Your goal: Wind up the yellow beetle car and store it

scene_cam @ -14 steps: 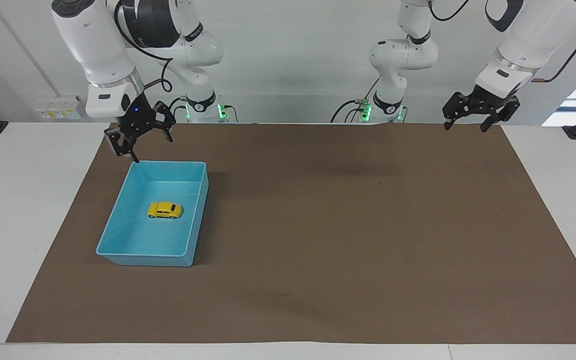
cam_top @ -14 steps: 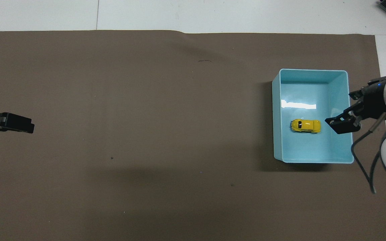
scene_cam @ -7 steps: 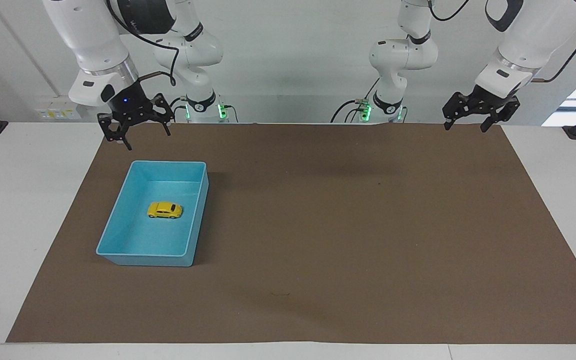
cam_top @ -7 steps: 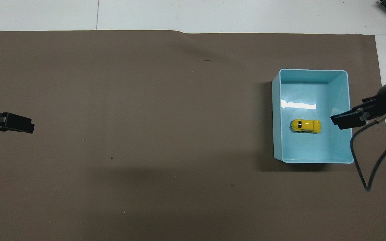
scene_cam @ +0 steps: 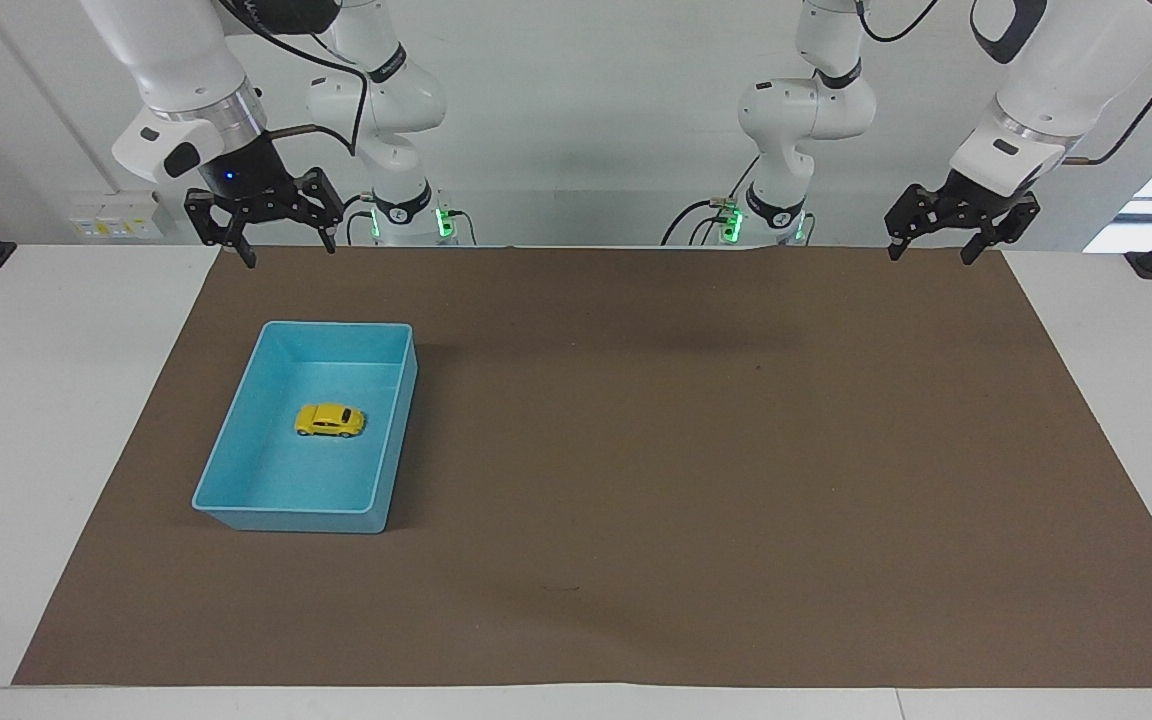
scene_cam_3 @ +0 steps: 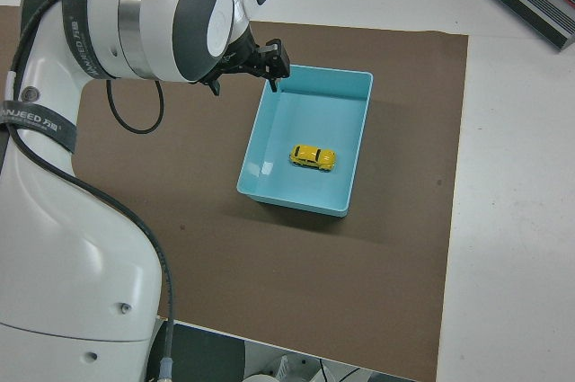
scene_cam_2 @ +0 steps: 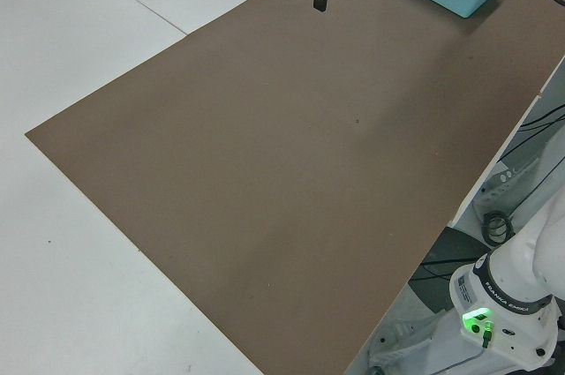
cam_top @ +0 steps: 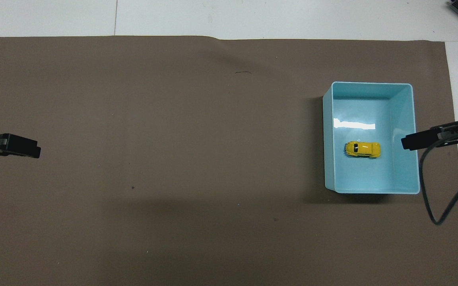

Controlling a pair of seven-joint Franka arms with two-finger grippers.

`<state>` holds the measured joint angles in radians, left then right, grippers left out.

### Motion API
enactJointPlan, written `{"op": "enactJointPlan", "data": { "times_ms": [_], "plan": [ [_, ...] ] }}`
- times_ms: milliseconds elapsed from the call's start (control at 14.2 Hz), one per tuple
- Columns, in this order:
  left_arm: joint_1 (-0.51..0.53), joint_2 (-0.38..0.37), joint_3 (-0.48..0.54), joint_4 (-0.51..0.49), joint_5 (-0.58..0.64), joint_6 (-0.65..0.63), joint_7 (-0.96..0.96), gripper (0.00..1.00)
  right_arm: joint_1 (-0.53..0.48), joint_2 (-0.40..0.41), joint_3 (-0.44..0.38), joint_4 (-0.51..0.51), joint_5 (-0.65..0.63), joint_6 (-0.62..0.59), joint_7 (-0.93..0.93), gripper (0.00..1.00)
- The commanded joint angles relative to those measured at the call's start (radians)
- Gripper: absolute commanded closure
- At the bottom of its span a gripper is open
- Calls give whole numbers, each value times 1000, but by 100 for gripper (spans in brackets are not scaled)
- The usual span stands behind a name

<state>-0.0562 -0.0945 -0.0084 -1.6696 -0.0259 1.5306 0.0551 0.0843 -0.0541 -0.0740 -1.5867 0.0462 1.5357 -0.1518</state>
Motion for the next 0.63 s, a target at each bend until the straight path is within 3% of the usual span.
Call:
{"op": "enactJointPlan", "data": {
  "times_ms": [0, 141, 562],
  "plan": [
    [16, -5, -10, 5, 6, -6, 5, 0, -11, 3, -30, 22, 21, -42, 53, 0],
    [16, -5, -10, 5, 6, -6, 5, 0, -11, 3, -50, 53, 20, -96, 174, 0],
    [16, -5, -10, 5, 6, -6, 5, 0, -8, 5, -35, 116, -2, -170, 236, 0]
  ]
}}
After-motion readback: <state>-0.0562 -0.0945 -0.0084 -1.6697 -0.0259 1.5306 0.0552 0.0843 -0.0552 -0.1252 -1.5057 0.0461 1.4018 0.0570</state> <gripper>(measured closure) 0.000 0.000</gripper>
